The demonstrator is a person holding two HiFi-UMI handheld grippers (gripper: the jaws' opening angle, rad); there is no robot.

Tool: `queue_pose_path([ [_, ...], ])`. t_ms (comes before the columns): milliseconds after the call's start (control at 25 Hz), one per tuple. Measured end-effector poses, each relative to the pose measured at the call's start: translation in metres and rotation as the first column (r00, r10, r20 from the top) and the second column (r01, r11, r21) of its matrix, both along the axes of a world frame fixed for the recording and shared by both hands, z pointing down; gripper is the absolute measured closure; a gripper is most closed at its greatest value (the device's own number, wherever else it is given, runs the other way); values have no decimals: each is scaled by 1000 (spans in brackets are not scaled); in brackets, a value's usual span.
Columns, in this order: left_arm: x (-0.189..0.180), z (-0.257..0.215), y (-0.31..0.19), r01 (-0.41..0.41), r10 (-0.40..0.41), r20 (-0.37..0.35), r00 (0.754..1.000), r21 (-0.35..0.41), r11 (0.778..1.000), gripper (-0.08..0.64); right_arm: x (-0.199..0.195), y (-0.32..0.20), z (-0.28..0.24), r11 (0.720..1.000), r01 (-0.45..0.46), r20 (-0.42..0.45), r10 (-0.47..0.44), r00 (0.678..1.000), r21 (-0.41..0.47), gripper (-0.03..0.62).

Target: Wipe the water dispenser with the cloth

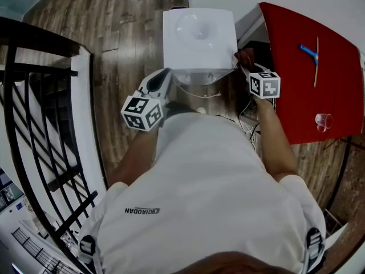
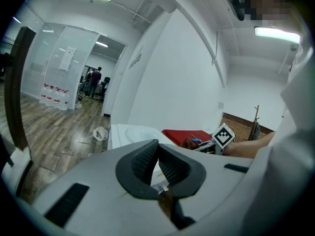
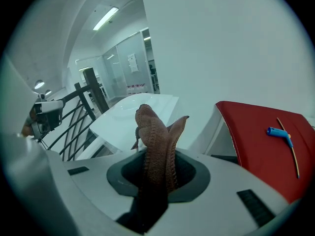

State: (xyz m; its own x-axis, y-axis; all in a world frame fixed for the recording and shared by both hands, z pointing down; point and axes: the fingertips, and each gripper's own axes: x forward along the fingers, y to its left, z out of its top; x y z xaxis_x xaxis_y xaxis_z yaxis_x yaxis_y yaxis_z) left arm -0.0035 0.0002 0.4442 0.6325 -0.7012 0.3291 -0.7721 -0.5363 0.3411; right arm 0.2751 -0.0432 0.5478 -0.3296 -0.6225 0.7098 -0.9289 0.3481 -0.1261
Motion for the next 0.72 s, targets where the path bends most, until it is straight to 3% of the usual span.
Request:
queue_pose_path([
  [280, -8, -2, -1, 21, -21, -8, 1000, 3, 1000, 563, 6, 5, -20, 997, 19, -39, -16, 999, 72, 506],
  [440, -17, -7, -2, 26, -25, -17, 1000, 22, 999, 563, -25, 9, -39, 984, 74, -15, -72, 997, 160, 506],
  [600, -36, -10, 8, 37, -37, -20, 999, 20, 999, 563, -105, 28, -41, 949, 259, -22, -259, 966, 179, 506],
  [720, -52, -13, 22, 39, -39, -18, 999, 20, 999, 563, -177, 49, -32, 876, 459, -94, -450, 888, 150, 506],
])
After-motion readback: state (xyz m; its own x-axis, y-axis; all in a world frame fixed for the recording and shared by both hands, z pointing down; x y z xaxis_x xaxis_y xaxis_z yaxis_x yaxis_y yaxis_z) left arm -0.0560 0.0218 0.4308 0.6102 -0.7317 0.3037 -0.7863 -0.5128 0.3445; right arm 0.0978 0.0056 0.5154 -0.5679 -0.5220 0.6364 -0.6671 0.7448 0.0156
